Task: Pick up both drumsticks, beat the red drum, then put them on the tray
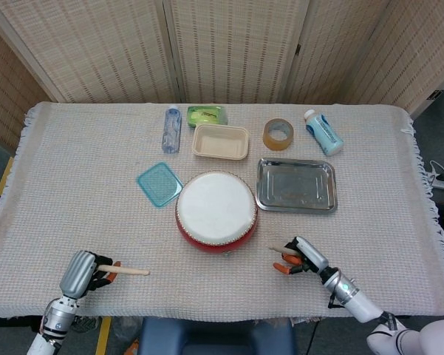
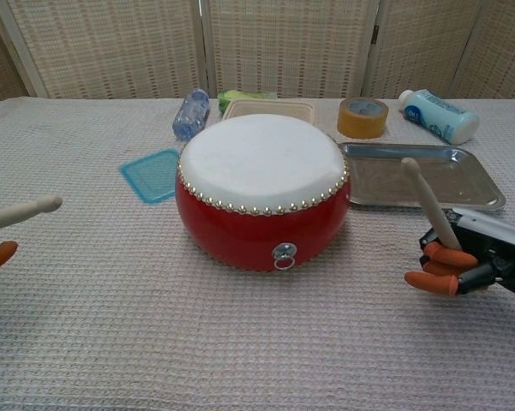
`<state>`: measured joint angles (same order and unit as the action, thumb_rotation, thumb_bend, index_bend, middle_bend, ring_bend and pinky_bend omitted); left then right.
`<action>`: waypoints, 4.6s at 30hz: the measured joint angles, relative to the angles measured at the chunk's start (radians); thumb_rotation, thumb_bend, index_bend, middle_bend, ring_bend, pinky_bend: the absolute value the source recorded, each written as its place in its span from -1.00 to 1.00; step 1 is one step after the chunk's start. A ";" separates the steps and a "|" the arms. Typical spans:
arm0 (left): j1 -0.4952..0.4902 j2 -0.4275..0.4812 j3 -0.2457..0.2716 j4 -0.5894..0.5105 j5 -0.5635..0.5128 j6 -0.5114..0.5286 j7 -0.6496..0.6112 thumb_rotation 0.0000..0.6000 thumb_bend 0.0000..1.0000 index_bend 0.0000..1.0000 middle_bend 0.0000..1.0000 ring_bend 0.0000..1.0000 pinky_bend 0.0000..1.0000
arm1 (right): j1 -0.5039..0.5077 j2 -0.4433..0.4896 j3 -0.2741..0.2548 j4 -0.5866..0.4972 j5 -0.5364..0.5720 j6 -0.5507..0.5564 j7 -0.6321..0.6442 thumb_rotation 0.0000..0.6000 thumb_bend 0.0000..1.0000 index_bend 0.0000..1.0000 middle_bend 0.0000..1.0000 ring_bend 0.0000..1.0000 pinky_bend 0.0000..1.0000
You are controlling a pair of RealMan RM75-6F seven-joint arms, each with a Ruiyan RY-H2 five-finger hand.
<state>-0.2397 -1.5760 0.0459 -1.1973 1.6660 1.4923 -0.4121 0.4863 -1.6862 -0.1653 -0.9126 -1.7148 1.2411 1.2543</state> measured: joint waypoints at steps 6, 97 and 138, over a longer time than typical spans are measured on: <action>-0.018 0.028 -0.004 -0.003 0.027 0.008 0.043 1.00 -0.01 1.00 1.00 1.00 1.00 | 0.026 0.147 0.004 -0.195 0.014 -0.062 -0.293 1.00 -0.45 1.00 1.00 1.00 1.00; -0.525 0.012 -0.266 -0.440 -0.720 -0.250 1.184 1.00 0.38 1.00 1.00 1.00 1.00 | 0.708 0.447 0.220 -0.673 1.199 -0.480 -1.724 1.00 -0.41 1.00 1.00 1.00 1.00; -0.505 0.012 -0.288 -0.449 -0.669 -0.173 1.152 1.00 0.37 1.00 1.00 1.00 1.00 | 0.648 0.352 0.214 -0.543 1.172 -0.500 -1.695 1.00 -0.41 1.00 1.00 1.00 1.00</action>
<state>-0.7448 -1.5635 -0.2416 -1.6462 0.9967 1.3195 0.7399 1.1340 -1.3341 0.0492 -1.4560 -0.5433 0.7410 -0.4405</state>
